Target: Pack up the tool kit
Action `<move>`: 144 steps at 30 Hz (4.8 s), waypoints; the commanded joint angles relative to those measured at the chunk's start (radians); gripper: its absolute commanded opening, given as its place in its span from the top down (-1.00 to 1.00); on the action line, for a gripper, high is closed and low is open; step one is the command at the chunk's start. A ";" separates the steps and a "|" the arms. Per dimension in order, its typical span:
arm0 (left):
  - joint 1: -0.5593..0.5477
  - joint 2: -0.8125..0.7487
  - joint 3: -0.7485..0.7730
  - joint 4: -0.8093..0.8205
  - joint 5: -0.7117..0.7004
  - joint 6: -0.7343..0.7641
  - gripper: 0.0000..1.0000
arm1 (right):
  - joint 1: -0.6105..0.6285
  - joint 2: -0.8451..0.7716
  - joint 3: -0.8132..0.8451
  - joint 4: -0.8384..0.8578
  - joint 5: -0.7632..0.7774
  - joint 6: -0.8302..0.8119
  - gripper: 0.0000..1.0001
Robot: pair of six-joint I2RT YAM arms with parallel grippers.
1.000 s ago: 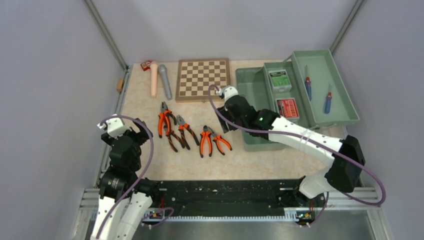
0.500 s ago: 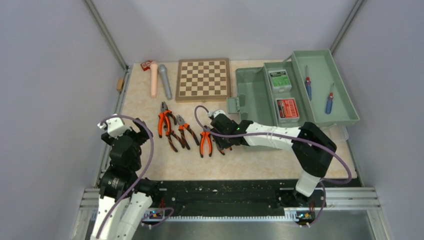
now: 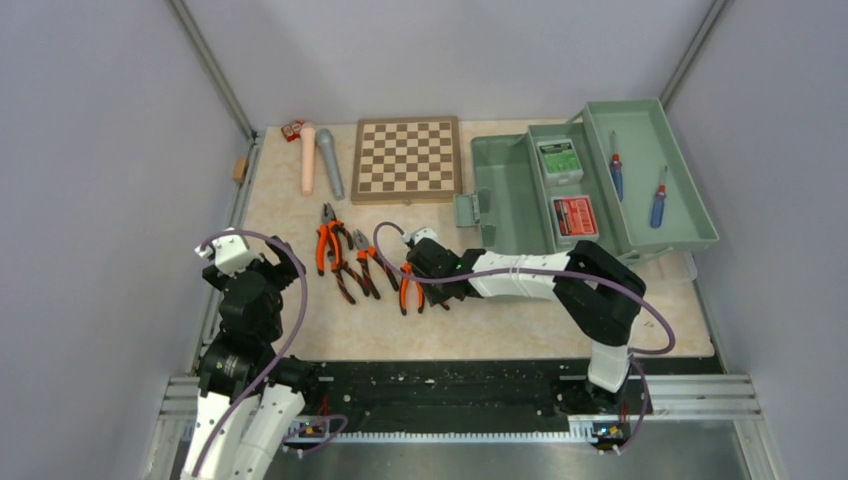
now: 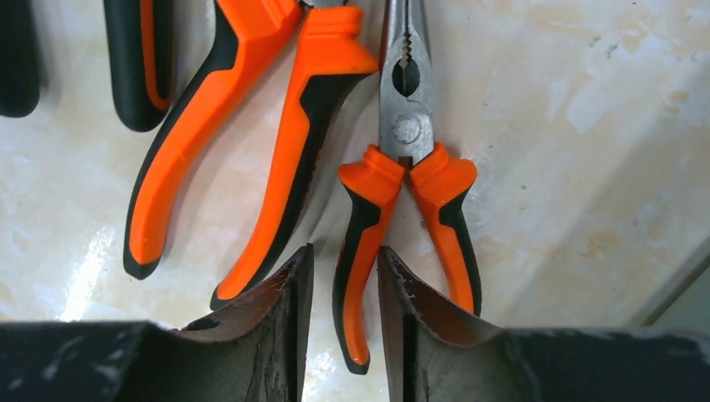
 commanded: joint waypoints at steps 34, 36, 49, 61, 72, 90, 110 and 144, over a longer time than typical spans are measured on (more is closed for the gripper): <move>0.005 0.013 -0.004 0.039 -0.009 0.011 -0.85 | -0.225 -0.364 0.110 0.042 0.273 -0.054 1.00; 0.005 0.012 -0.005 0.040 -0.009 0.009 -0.85 | -0.277 -0.365 0.099 0.059 0.261 -0.051 1.00; 0.005 0.012 -0.005 0.040 -0.005 0.009 -0.85 | -0.479 -0.177 0.090 0.170 0.257 -0.063 1.00; 0.005 0.009 -0.004 0.041 -0.002 0.009 -0.85 | -0.520 0.024 0.173 0.179 0.346 -0.108 0.73; 0.005 0.009 -0.004 0.040 -0.003 0.009 -0.85 | -0.519 -0.057 0.194 0.134 0.327 -0.121 -0.08; 0.005 0.013 -0.005 0.041 -0.005 0.009 -0.85 | -0.162 -0.298 0.171 0.057 0.291 -0.110 -0.15; 0.005 0.008 -0.005 0.040 -0.011 0.009 -0.85 | 0.055 0.021 0.131 0.082 0.154 0.086 -0.04; 0.005 0.013 -0.007 0.039 -0.011 0.011 -0.85 | 0.041 -0.259 0.119 0.077 0.287 -0.185 1.00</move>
